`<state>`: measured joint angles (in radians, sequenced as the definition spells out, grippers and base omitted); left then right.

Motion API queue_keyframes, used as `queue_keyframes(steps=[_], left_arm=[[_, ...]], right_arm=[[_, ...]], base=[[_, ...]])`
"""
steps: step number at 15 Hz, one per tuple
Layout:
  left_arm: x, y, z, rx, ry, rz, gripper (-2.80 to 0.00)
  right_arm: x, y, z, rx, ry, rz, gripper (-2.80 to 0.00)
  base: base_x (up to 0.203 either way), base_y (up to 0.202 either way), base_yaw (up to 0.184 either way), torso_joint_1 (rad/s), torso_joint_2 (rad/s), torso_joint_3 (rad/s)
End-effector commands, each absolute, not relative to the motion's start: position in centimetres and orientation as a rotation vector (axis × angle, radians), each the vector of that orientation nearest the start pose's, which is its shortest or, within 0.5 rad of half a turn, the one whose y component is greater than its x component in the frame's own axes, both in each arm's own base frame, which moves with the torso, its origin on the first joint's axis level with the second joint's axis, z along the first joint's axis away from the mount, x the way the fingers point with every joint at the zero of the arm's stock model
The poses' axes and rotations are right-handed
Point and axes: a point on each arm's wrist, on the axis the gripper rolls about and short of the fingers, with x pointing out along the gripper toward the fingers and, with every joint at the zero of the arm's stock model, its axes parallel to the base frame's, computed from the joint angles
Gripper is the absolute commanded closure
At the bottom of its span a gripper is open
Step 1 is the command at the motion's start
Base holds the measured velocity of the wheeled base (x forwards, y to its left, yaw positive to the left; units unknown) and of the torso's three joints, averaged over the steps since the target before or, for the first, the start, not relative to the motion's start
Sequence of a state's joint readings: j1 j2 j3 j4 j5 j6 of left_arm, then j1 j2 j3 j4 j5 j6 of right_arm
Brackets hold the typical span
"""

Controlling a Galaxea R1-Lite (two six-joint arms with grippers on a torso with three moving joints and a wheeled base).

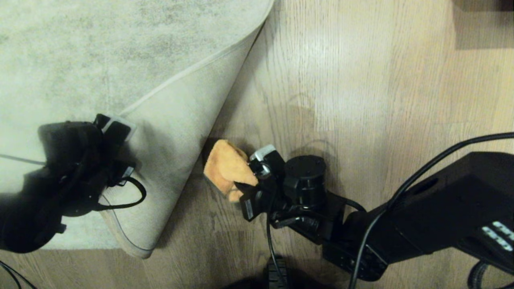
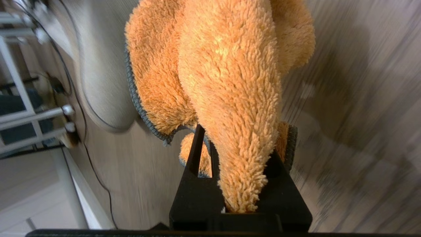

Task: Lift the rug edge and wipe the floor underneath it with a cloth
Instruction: Wipe the floor under the carpet with a rag

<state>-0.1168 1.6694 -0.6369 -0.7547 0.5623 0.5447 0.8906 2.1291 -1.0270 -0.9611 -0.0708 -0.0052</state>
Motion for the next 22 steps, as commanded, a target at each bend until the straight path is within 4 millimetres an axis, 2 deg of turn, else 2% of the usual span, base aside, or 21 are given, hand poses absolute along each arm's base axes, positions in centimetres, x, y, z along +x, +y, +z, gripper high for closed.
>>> queue_keyframes(steps=[1,5,10,19,22], left_arm=[[28.0,-2.1,15.9,0.621,0.382,0.37,0.0],[28.0,-2.0,15.8,0.619,0.384,0.376,0.0],[28.2,-2.1,15.9,0.619,0.383,0.378,0.0],[28.1,-1.9,15.7,0.621,0.398,0.411,0.0],[28.1,-1.9,15.6,0.621,0.399,0.413,0.0]], right_arm=[[25.6,32.2,10.3,-0.088,0.155,0.828,0.0],[23.8,33.7,8.9,-0.062,0.21,0.851,0.0],[21.7,35.9,5.8,0.012,0.223,0.823,0.0],[22.1,36.8,0.1,0.012,0.218,0.793,0.0],[23.1,36.4,-1.2,0.004,0.234,0.769,0.0]], base=[[0.0,0.0,0.0,0.0,0.0,0.0],[0.0,0.0,0.0,0.0,0.0,0.0],[0.0,0.0,0.0,0.0,0.0,0.0],[0.0,0.0,0.0,0.0,0.0,0.0],[0.0,0.0,0.0,0.0,0.0,0.0]])
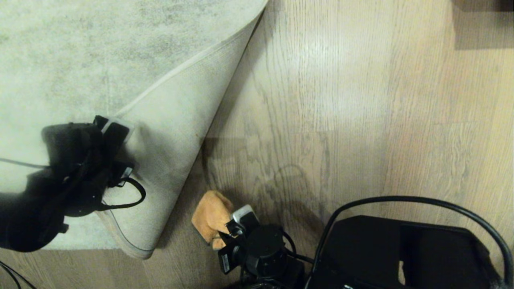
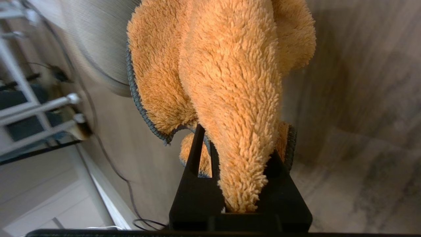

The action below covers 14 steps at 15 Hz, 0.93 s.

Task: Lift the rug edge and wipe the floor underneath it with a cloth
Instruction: Wipe the floor under the carpet with a rag

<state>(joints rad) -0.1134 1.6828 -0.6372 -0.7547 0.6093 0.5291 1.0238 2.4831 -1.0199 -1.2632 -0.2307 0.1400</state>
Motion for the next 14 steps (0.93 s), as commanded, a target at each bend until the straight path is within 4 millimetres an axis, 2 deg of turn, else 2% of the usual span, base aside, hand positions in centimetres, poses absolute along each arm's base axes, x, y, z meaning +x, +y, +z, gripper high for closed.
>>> queue_keyframes(steps=[1,5,11,14], left_arm=[[28.0,-1.9,15.6,0.622,0.401,0.414,0.0],[28.0,-1.9,15.6,0.622,0.401,0.416,0.0],[28.2,-2.0,15.4,0.628,0.411,0.422,0.0],[28.3,-2.1,15.3,0.629,0.411,0.419,0.0]], right_arm=[[23.6,36.4,-1.5,0.006,0.231,0.756,0.0],[26.5,35.3,-2.5,0.01,0.229,0.687,0.0],[28.8,33.1,-4.5,-0.008,0.252,0.614,0.0],[30.0,31.9,-4.5,-0.003,0.251,0.576,0.0]], base=[[0.0,0.0,0.0,0.0,0.0,0.0],[0.0,0.0,0.0,0.0,0.0,0.0],[0.0,0.0,0.0,0.0,0.0,0.0],[0.0,0.0,0.0,0.0,0.0,0.0]])
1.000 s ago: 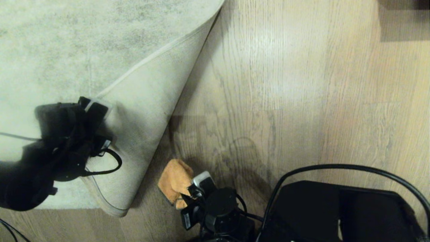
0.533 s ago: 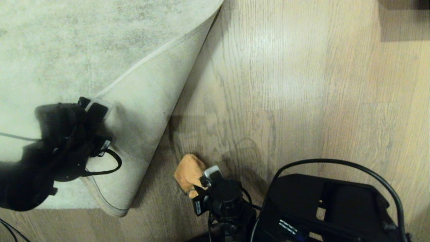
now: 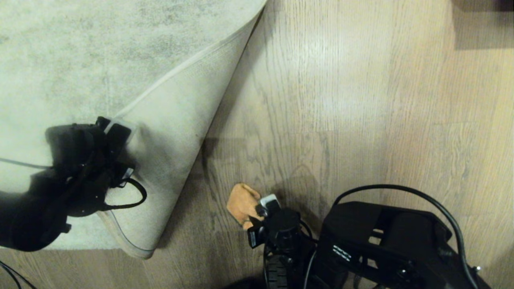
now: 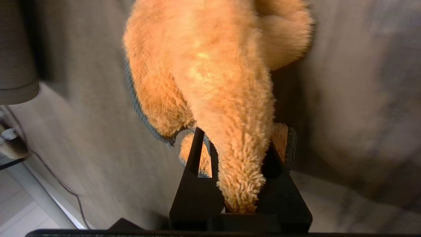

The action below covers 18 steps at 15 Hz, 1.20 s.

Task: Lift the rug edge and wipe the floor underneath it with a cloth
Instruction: Wipe the floor under the carpet with a rag

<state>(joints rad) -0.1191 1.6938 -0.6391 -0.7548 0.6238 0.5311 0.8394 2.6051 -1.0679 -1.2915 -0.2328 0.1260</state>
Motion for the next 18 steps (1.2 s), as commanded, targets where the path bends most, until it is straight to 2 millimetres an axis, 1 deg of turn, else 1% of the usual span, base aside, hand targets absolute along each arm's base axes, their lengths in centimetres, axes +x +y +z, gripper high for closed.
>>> queue_keyframes(steps=[1,3,6,8,10,12,14,16,18], left_arm=[[28.3,-2.1,15.3,0.63,0.413,0.418,0.0],[28.2,-2.1,15.3,0.63,0.414,0.418,0.0],[28.3,-2.1,15.2,0.631,0.415,0.415,0.0],[28.3,-2.1,15.2,0.631,0.414,0.414,0.0],[28.3,-2.4,15.3,0.632,0.409,0.404,0.0],[28.2,-2.6,15.2,0.634,0.409,0.398,0.0],[28.2,-2.6,15.3,0.633,0.406,0.398,0.0],[28.2,-2.6,15.4,0.632,0.403,0.399,0.0],[28.2,-2.6,15.4,0.632,0.402,0.399,0.0]], right_arm=[[30.2,31.6,-4.4,-0.003,0.249,0.565,0.0],[30.5,30.6,-3.9,-0.011,0.231,0.549,0.0],[30.4,28.8,-3.7,-0.031,0.222,0.524,0.0],[30.5,27.3,-2.9,-0.033,0.219,0.499,0.0],[31.0,25.5,-1.5,-0.044,0.206,0.459,0.0],[31.5,24.3,0.1,-0.052,0.18,0.433,0.0],[31.0,24.4,1.2,-0.053,0.163,0.445,0.0],[29.4,25.9,1.7,-0.057,0.157,0.502,0.0],[27.3,28.4,2.1,-0.054,0.142,0.584,0.0]], base=[[0.0,0.0,0.0,0.0,0.0,0.0],[0.0,0.0,0.0,0.0,0.0,0.0],[0.0,0.0,0.0,0.0,0.0,0.0],[0.0,0.0,0.0,0.0,0.0,0.0],[0.0,0.0,0.0,0.0,0.0,0.0],[0.0,0.0,0.0,0.0,0.0,0.0],[0.0,0.0,0.0,0.0,0.0,0.0],[0.0,0.0,0.0,0.0,0.0,0.0],[0.0,0.0,0.0,0.0,0.0,0.0]])
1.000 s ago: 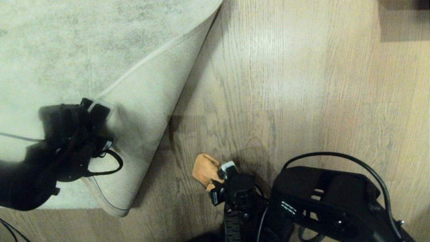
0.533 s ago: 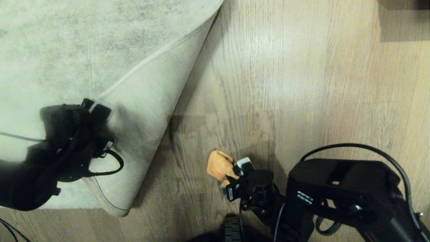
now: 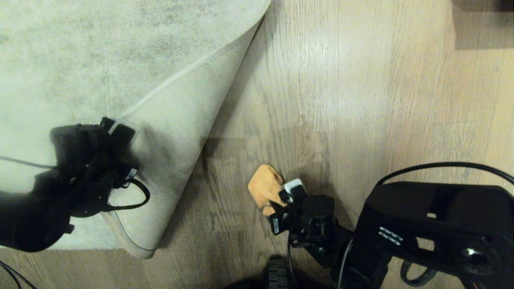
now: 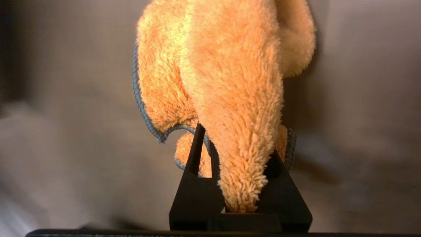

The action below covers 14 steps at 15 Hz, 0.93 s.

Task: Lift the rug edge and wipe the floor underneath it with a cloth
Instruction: Wipe the floor under the carpet with a rag

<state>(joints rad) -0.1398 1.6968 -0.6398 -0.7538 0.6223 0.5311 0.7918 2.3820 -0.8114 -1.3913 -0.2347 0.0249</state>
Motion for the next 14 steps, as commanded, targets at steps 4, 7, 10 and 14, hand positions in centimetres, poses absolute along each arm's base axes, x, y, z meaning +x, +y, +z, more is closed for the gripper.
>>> queue_keyframes(steps=[4,7,10,14], left_arm=[[28.1,-2.6,15.5,0.63,0.399,0.4,0.0],[28.0,-2.6,15.7,0.629,0.395,0.403,0.0],[27.8,-2.6,15.7,0.624,0.392,0.404,0.0],[27.1,-2.4,15.2,0.612,0.409,0.406,0.0]], right_arm=[[22.3,33.1,0.8,-0.07,0.154,0.755,0.0],[22.4,35.1,-1.6,-0.069,0.156,0.78,0.0],[23.3,36.5,-3.8,-0.046,0.152,0.776,0.0],[25.0,36.2,-4.7,-0.017,0.142,0.723,0.0]], base=[[0.0,0.0,0.0,0.0,0.0,0.0],[0.0,0.0,0.0,0.0,0.0,0.0],[0.0,0.0,0.0,0.0,0.0,0.0],[0.0,0.0,0.0,0.0,0.0,0.0]])
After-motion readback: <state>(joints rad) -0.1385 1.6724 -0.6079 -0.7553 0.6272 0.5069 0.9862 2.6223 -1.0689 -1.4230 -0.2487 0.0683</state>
